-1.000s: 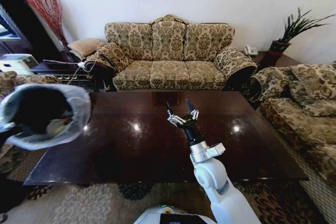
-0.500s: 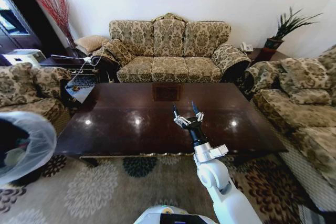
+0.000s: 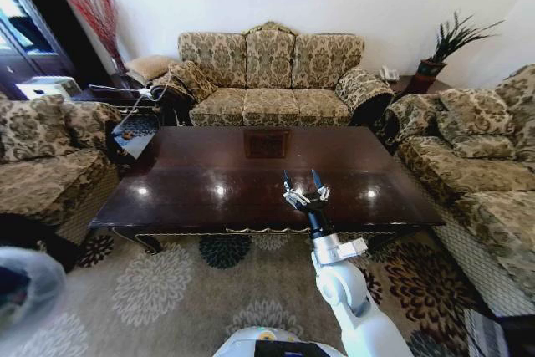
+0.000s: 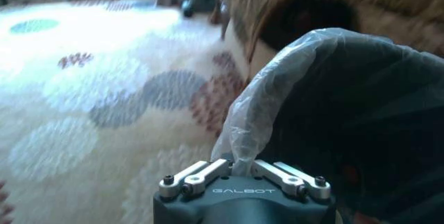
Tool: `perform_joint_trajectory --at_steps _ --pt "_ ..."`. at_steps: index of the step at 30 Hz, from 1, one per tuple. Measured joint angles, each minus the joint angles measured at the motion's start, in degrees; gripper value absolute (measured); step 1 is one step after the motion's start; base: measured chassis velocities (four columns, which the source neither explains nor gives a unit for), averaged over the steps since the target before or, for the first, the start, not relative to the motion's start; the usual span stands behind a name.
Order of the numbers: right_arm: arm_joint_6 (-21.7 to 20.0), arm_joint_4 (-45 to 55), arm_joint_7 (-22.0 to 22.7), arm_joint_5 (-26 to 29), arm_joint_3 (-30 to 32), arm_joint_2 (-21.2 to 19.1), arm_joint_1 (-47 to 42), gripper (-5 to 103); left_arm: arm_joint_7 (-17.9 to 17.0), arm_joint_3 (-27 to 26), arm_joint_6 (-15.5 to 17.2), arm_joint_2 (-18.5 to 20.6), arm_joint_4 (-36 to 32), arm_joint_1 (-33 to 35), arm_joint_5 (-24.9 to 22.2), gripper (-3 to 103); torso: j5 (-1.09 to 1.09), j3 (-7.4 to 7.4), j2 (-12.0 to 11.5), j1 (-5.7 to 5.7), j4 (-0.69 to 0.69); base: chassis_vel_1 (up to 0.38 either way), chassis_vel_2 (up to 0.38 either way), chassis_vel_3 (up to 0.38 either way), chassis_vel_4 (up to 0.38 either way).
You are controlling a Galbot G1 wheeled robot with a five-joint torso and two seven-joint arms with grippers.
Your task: Move to the front of the table and place the trash on the table into the trash bin.
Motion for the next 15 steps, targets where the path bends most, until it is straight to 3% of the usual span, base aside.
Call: perform_joint_trajectory --at_steps 7,9,12,13,15 --pt "-1.0 1.1 0.3 -0.5 1.0 -0.2 -0.3 100 2.8 6.0 -0.7 -0.4 14.5 -5.8 0.0 0 0.00 -0.05 0.0 -0.11 0.02 0.000 0.000 0.000 0.000" --pt "-1.1 1.1 0.4 -0.7 1.0 -0.2 -0.4 100 3.2 6.3 -0.9 -0.1 15.9 -6.4 0.0 0 0.01 -0.04 0.0 -0.11 0.02 0.000 0.000 0.000 0.000" --pt "-1.4 1.3 0.8 -2.2 0.9 -0.2 -1.8 100 6.0 9.1 -4.6 2.3 27.1 -11.7 0.1 0 0.00 -0.02 0.0 -0.07 0.01 0.000 0.000 0.000 0.000" --pt "-1.4 1.3 0.8 -2.2 0.9 -0.2 -1.8 100 6.0 9.1 -4.6 2.3 27.1 -11.7 0.1 0 0.00 -0.02 0.0 -0.07 0.01 0.000 0.000 0.000 0.000" --pt "-1.8 1.6 1.1 -2.6 1.0 -0.8 -2.7 100 7.3 10.8 -6.0 3.9 33.8 -14.9 0.2 0 -0.01 -0.03 0.0 -0.07 -0.01 0.000 0.000 0.000 0.000"
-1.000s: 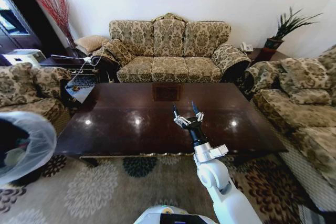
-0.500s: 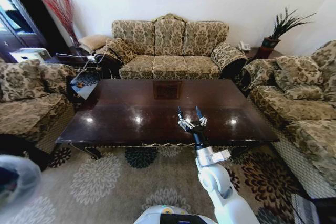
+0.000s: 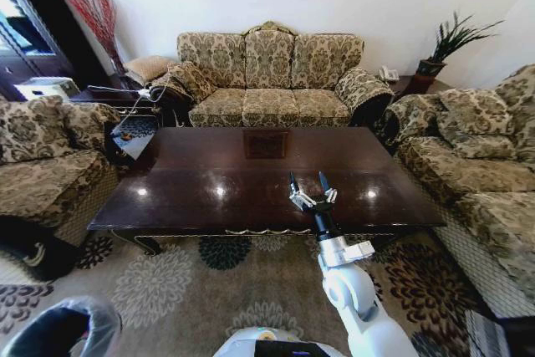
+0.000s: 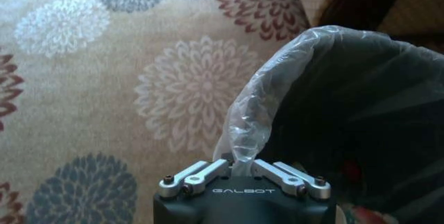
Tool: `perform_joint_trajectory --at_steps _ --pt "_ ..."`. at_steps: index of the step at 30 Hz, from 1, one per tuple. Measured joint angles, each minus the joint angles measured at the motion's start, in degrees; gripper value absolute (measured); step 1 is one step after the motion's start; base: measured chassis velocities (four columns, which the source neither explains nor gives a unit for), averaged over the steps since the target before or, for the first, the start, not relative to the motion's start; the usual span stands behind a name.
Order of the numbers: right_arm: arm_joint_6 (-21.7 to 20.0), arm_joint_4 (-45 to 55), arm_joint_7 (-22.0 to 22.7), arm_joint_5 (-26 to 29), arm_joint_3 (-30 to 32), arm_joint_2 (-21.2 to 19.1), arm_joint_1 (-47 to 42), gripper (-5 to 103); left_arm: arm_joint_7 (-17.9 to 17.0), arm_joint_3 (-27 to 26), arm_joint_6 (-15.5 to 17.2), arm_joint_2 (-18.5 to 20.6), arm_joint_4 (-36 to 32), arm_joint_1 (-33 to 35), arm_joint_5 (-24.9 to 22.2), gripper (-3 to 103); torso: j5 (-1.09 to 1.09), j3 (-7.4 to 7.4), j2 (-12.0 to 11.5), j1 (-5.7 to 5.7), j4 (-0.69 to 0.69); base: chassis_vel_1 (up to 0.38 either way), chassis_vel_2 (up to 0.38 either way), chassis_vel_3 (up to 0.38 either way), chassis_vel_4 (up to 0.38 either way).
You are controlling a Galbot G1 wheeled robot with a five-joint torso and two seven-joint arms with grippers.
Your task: Move to the front of the table and place the trash on the table into the trash bin.
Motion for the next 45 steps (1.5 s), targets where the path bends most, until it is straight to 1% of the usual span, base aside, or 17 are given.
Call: perform_joint_trajectory --at_steps 2,4,11,14,16,20,23,25,26,29,32,33,34,35,40,42,45 --pt "-0.1 0.1 0.1 -0.1 0.1 -0.2 -0.1 100 0.4 0.4 -0.5 0.4 1.6 -0.7 0.1 0 0.03 0.00 0.0 0.00 0.00 0.000 0.000 0.000 0.000" --pt "-0.5 0.4 0.4 -0.7 0.6 -0.2 -0.4 100 2.0 1.8 -2.1 2.2 9.1 -4.2 0.0 0 0.01 -0.01 0.0 -0.01 0.02 0.000 0.000 0.000 0.000" --pt "-0.8 1.0 0.6 -1.1 2.9 -1.3 -1.9 100 4.3 4.3 -2.2 4.2 18.6 -8.4 0.5 0 0.02 0.00 0.0 0.00 0.01 0.000 0.000 0.000 0.000" --pt "-0.6 1.7 0.6 -0.9 5.6 -2.9 -3.5 100 7.9 4.7 -2.5 4.2 24.0 -10.0 2.0 0 0.02 0.00 0.0 -0.01 0.03 0.000 0.000 0.000 0.000" --pt "-0.6 1.8 0.6 -0.8 5.9 -3.0 -3.8 100 8.3 4.7 -2.5 4.2 24.3 -10.1 2.1 0 0.02 0.00 0.0 -0.01 0.03 0.000 0.000 0.000 0.000" --pt "-0.5 3.1 0.6 -1.0 7.3 -2.5 -5.4 100 13.2 4.2 -2.4 3.4 27.0 -11.1 3.7 1 0.03 -0.01 0.0 -0.01 0.01 0.000 0.000 0.000 0.000" --pt "-0.4 4.6 0.5 -1.4 7.4 -1.7 -7.0 100 14.9 4.0 -1.8 2.8 28.0 -11.4 5.3 17 0.07 0.00 0.0 -0.01 0.04 0.000 0.000 0.000 0.000" --pt "-0.3 4.8 0.5 -1.6 7.4 -1.6 -7.3 100 15.1 4.0 -1.5 2.6 28.0 -11.4 5.6 17 0.06 0.00 0.0 -0.01 0.05 0.000 0.000 0.000 0.000" --pt "-0.1 5.3 0.5 -1.8 7.5 -1.5 -7.9 100 15.3 4.0 -1.2 2.2 27.8 -11.3 5.8 28 0.02 -0.01 0.0 -0.01 0.03 0.000 0.000 0.000 0.000" --pt "0.2 5.9 0.5 -1.8 7.9 -1.3 -8.5 100 16.9 3.8 -0.3 1.8 26.5 -10.4 5.9 33 0.01 0.00 0.0 -0.01 0.03 0.000 0.000 0.000 0.000" --pt "0.8 6.7 0.5 -1.7 8.7 -1.1 -9.4 100 20.5 3.3 1.5 1.1 23.5 -8.2 5.8 49 0.03 0.00 0.0 -0.01 0.03 0.000 0.000 0.000 0.000" --pt "0.9 6.8 0.5 -1.6 8.9 -1.1 -9.7 100 20.9 3.1 1.5 1.0 23.2 -7.9 5.8 49 0.02 0.00 0.0 -0.01 0.03 0.000 0.000 0.000 0.000" --pt "0.9 6.8 0.5 -1.6 8.9 -1.1 -9.7 100 20.9 3.1 1.5 1.0 23.2 -7.9 5.8 49 0.02 0.00 0.0 -0.01 0.03 0.000 0.000 0.000 0.000" --pt "1.2 6.9 0.5 -1.3 9.2 -1.2 -10.0 100 21.3 3.0 1.3 0.7 22.5 -7.2 5.9 60 0.03 -0.01 0.0 -0.01 0.03 0.000 0.000 0.000 0.000" --pt "2.0 6.9 0.0 -0.3 9.9 -1.5 -10.7 100 21.5 2.8 0.9 -0.3 20.4 -5.7 6.2 77 0.02 -0.01 0.0 -0.01 0.01 0.000 0.000 0.000 0.000" --pt "2.1 6.8 0.0 -0.3 10.0 -1.5 -10.8 100 21.5 2.7 0.9 -0.4 20.3 -5.6 6.2 77 0.02 -0.01 0.0 -0.01 0.01 0.000 0.000 0.000 0.000" --pt "3.2 6.0 -0.7 1.1 10.8 -1.8 -11.4 100 21.9 2.2 0.6 -1.1 19.0 -3.8 6.8 97 0.02 -0.01 0.0 -0.01 0.02 0.000 0.000 0.000 0.000"
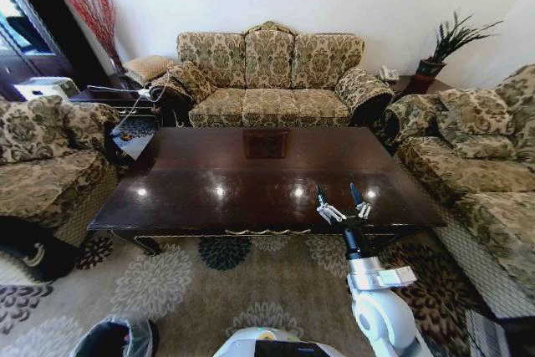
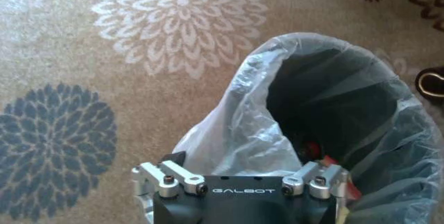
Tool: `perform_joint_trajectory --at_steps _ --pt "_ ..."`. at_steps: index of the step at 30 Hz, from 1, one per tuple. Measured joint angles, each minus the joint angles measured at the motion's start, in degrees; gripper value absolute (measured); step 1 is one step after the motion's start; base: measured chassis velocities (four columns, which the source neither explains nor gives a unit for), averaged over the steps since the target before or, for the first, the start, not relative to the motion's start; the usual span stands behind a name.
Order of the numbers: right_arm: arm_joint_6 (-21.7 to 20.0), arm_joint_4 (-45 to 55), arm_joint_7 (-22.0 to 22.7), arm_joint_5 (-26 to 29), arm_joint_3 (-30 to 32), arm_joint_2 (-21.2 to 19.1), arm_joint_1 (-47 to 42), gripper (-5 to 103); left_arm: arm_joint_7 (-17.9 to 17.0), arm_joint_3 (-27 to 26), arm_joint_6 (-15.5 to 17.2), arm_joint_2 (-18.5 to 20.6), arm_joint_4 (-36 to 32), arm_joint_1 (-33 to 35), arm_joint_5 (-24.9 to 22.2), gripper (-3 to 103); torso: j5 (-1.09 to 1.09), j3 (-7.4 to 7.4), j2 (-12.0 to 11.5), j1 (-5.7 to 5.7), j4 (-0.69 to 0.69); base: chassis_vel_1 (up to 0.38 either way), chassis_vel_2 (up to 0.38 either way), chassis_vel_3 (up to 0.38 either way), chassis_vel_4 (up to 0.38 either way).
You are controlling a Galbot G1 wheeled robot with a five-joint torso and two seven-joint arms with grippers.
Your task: Move to the front of the table and place the trash on the table into the trash bin.
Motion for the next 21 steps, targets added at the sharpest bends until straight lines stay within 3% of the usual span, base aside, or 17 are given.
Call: perform_joint_trajectory --at_steps 11,16,19,21 --pt "1.8 -2.4 -0.7 1.1 0.3 -0.1 -0.2 100 1.9 -0.8 -0.5 -0.5 -4.2 3.3 0.0 100 -0.01 0.00 0.0 0.00 0.00 0.000 0.000 0.000 0.000" --pt "2.0 -2.5 -0.8 1.2 0.2 0.4 0.3 100 1.7 -2.0 -0.5 -1.1 -9.0 4.2 -4.0 100 -0.01 0.00 0.0 0.00 0.00 0.000 0.000 0.000 0.000" --pt "1.6 -2.4 -0.6 0.9 0.2 0.5 0.3 100 2.4 -2.3 -1.8 -1.5 -13.2 5.2 -5.3 100 -0.04 0.01 0.0 0.00 0.01 0.000 0.000 0.000 0.000" --pt "-0.2 -1.9 0.5 -0.7 0.2 0.6 0.3 100 3.0 -2.5 -4.7 -1.7 -20.1 6.4 -5.6 100 0.02 0.00 0.0 0.00 0.01 0.000 0.000 0.000 0.000"
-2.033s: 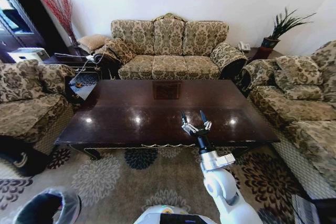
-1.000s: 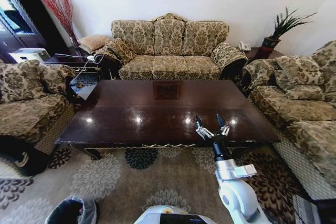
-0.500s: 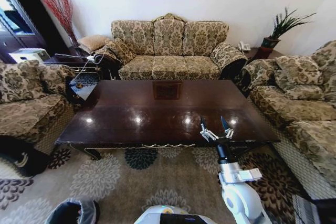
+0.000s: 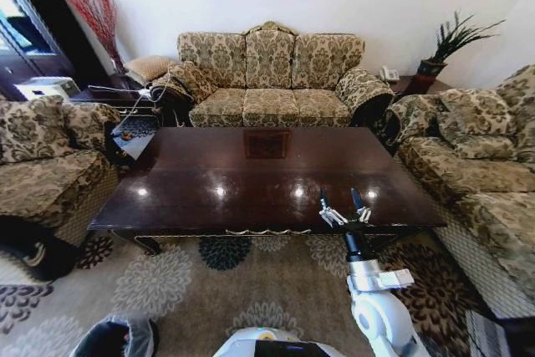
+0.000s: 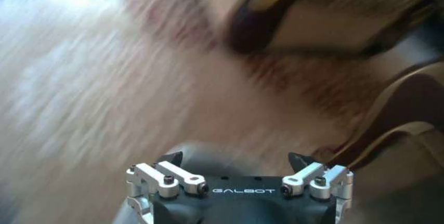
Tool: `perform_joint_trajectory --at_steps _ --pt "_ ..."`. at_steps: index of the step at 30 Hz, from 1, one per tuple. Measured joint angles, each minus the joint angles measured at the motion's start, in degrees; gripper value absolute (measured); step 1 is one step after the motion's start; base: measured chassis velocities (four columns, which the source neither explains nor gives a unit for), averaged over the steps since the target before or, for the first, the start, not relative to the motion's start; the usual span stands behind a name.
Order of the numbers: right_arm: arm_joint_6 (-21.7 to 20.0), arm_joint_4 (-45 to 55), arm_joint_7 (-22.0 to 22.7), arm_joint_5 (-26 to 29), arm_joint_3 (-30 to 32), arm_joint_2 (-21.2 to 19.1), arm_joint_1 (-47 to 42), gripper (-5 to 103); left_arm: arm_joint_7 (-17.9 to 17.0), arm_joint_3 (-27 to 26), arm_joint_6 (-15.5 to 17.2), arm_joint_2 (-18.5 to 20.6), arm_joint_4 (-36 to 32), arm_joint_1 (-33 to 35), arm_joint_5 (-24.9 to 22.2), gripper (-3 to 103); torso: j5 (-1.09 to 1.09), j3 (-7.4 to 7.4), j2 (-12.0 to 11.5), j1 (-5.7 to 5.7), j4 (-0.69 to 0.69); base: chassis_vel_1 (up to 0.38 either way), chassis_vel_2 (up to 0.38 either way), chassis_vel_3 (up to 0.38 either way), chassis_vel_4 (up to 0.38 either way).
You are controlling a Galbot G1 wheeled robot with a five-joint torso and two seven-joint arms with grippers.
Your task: Move to the front of the table and place the trash on the table into the trash bin.
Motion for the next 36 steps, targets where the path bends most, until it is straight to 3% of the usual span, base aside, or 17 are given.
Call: perform_joint_trajectory --at_steps 1,2,3,7,8,9,10,11,13,14,16,19,23,28,36 --pt "-0.6 0.2 0.5 -0.6 -0.1 0.1 0.0 100 -0.3 0.0 -0.7 0.0 -1.7 0.3 0.6 100 0.00 0.00 0.0 0.00 0.00 0.000 0.000 0.000 0.000" --pt "-2.8 0.9 2.2 -2.9 -0.5 0.3 -0.1 100 -2.2 0.3 -4.9 0.1 -9.3 1.6 5.7 100 -0.05 0.00 0.0 0.00 0.00 0.000 0.000 0.000 0.000" --pt "-3.4 1.3 2.9 -3.6 -0.8 0.4 -0.1 100 -2.6 0.3 -6.4 0.1 -13.0 2.3 7.7 100 -0.05 0.00 0.0 0.00 -0.01 0.000 0.000 0.000 0.000" --pt "-4.5 2.3 3.8 -4.7 -1.5 0.6 -0.2 100 -3.7 0.3 -8.1 0.2 -20.7 3.5 11.3 100 0.05 0.00 0.0 0.00 -0.02 0.000 0.000 0.000 0.000" --pt "-6.1 4.0 4.6 -5.8 -2.2 0.9 -0.4 100 -5.0 0.3 -9.5 0.1 -31.9 5.3 15.2 100 -0.05 0.01 0.0 0.00 -0.01 0.000 0.000 0.000 0.000" --pt "-6.7 4.6 5.0 -6.3 -2.4 1.1 -0.5 100 -5.0 0.4 -9.7 0.1 -35.3 5.9 16.2 100 -0.02 0.01 0.0 0.01 -0.02 0.000 0.000 0.000 0.000" --pt "-7.9 5.9 5.9 -7.7 -2.8 1.5 -1.0 100 -4.5 0.7 -9.8 -0.1 -43.2 7.5 18.2 100 0.05 0.01 0.0 0.00 -0.01 0.000 0.000 0.000 0.000" --pt "-7.9 5.9 5.9 -7.7 -2.8 1.5 -1.0 100 -4.5 0.7 -9.8 -0.1 -43.2 7.5 18.2 100 0.05 0.01 0.0 0.00 -0.01 0.000 0.000 0.000 0.000" --pt "-9.9 7.8 6.3 -12.3 -2.9 2.7 -2.6 100 -2.5 1.6 -7.8 -0.8 -55.3 10.1 19.2 100 -0.03 0.01 0.0 0.01 0.00 0.000 0.000 0.000 0.000" --pt "-9.9 7.8 6.3 -12.3 -2.9 2.7 -2.6 100 -2.5 1.6 -7.8 -0.8 -55.3 10.1 19.2 100 -0.03 0.01 0.0 0.01 0.00 0.000 0.000 0.000 0.000" --pt "-10.5 9.1 5.6 -16.1 -2.9 3.9 -5.1 100 -1.1 3.2 -4.8 -0.8 -64.8 11.6 18.7 100 0.01 0.00 0.0 0.00 -0.01 0.000 0.000 0.000 0.000" --pt "-8.9 10.1 2.7 -17.4 -2.3 5.0 -8.6 100 1.5 6.4 -2.3 0.4 -73.3 12.8 18.8 100 0.01 0.00 0.0 0.00 -0.01 0.000 0.000 0.000 0.000" --pt "-4.5 10.0 -0.9 -19.6 0.4 5.9 -12.0 100 2.2 11.0 0.0 1.9 -78.1 13.0 19.8 100 -0.02 0.00 0.0 0.00 -0.01 0.000 0.000 0.000 0.000" --pt "-3.6 10.1 -0.7 -20.7 0.4 6.7 -14.8 100 2.6 15.6 2.7 0.9 -80.1 12.9 22.0 100 -0.01 0.01 0.0 0.00 -0.01 0.000 0.000 0.000 0.000" --pt "-3.6 10.4 0.1 -20.5 -0.5 6.7 -15.4 100 2.8 16.3 2.9 0.6 -79.9 13.1 22.2 100 -0.02 0.00 0.0 0.00 0.00 0.000 0.000 0.000 0.000"
